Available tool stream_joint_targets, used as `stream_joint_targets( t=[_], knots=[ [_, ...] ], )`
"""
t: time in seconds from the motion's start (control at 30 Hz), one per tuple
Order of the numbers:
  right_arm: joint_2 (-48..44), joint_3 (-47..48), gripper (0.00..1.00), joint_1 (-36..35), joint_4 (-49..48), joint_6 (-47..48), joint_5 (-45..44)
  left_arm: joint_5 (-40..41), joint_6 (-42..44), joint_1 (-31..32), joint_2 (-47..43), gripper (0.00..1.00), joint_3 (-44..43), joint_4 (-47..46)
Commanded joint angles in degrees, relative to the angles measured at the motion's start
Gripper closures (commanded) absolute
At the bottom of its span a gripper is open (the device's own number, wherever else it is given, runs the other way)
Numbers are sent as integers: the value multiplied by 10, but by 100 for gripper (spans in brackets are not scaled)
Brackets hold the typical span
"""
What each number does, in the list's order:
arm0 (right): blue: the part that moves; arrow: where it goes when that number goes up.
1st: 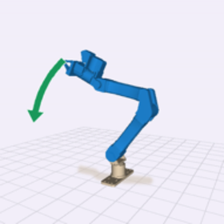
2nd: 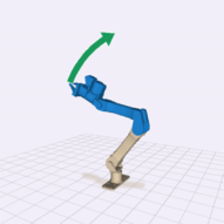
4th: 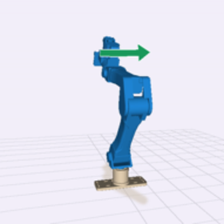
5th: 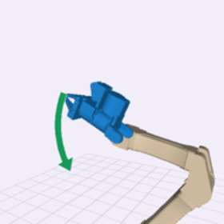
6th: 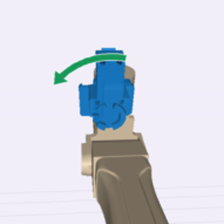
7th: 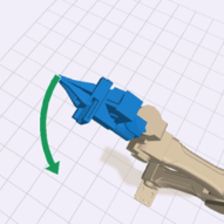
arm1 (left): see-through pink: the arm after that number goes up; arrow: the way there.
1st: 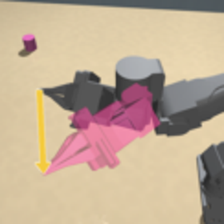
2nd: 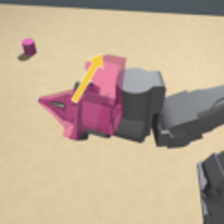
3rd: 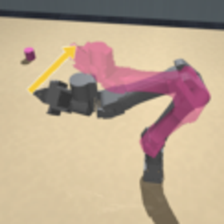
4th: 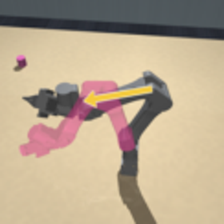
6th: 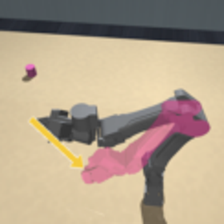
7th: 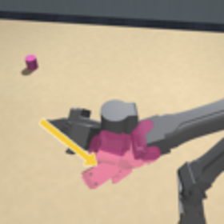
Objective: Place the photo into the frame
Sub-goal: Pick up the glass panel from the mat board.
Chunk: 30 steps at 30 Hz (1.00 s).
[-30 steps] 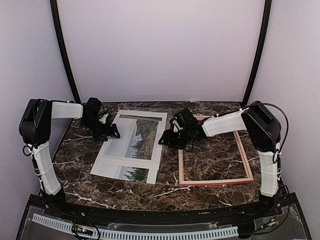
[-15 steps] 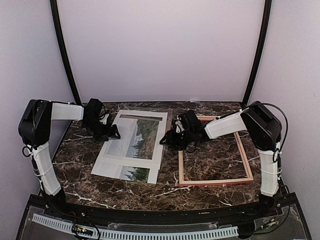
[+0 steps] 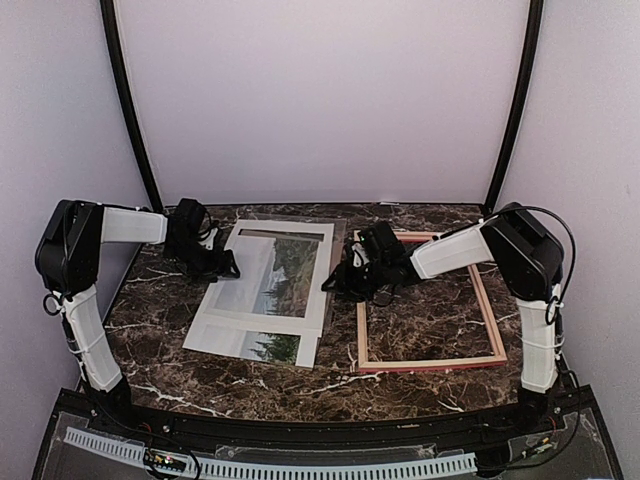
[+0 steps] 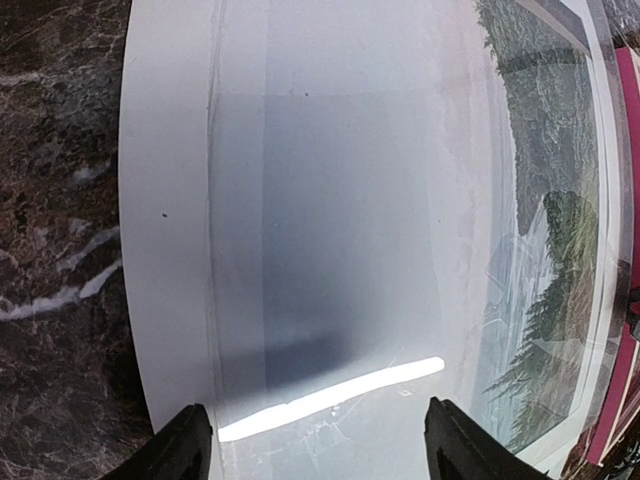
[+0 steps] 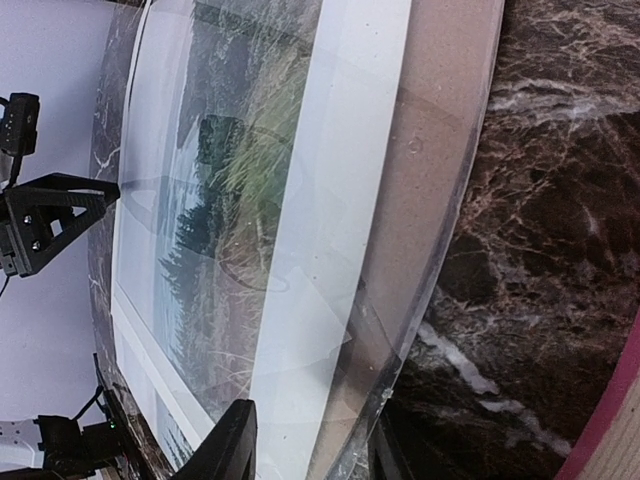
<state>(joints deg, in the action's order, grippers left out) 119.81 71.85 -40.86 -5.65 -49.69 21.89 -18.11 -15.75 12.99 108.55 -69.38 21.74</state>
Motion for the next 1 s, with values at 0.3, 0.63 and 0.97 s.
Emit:
stream_joint_targets(
  t=[0.3,0.63,0.97],
  knots=[
    [-33,2,64,1,-6,17,14,6,-10,15,-3,25,23,31],
    [-42,6,68,1,-7,20,20,8,-13,17,-7,25,29,29],
    [-22,14,72,1,-31,-12,24,-6,-22,19,-16,25,45,10]
  ],
)
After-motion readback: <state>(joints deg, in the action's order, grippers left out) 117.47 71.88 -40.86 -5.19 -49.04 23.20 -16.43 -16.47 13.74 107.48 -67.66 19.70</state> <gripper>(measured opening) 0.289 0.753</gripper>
